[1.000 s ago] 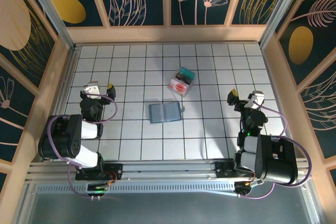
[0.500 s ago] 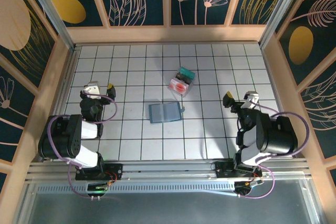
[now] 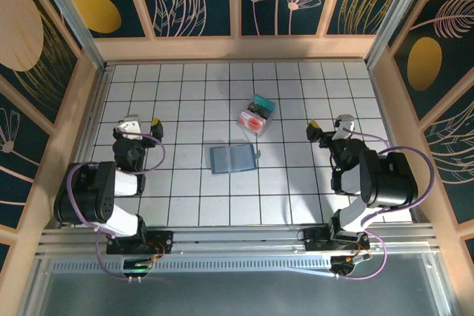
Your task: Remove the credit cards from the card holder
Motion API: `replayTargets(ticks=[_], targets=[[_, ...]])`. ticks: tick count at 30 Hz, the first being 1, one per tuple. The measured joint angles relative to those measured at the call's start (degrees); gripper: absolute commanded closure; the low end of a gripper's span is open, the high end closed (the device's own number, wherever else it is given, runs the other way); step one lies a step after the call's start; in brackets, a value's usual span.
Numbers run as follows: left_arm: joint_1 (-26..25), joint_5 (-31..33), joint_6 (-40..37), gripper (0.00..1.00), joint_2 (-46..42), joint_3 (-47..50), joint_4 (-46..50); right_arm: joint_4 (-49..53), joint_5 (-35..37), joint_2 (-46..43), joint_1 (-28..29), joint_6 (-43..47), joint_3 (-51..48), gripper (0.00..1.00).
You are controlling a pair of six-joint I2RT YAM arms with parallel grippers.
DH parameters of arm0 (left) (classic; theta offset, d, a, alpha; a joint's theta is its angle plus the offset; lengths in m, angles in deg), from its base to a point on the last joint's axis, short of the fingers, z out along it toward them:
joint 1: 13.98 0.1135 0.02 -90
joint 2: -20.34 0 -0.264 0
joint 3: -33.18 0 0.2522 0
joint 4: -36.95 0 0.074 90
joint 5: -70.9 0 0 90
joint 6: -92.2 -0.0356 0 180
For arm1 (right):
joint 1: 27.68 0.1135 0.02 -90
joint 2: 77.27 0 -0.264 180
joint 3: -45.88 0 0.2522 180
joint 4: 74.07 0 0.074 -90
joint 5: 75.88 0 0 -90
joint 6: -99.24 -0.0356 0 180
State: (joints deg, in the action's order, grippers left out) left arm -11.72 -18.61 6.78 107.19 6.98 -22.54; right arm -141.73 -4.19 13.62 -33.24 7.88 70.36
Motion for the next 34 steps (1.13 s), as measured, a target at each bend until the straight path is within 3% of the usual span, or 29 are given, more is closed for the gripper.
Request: replayTargets(ticks=[34], targets=[[0.0, 0.0, 0.0, 0.01, 0.0, 0.0, 0.0, 2.38, 0.26, 0.0, 0.0, 1.07, 0.0, 0.01]])
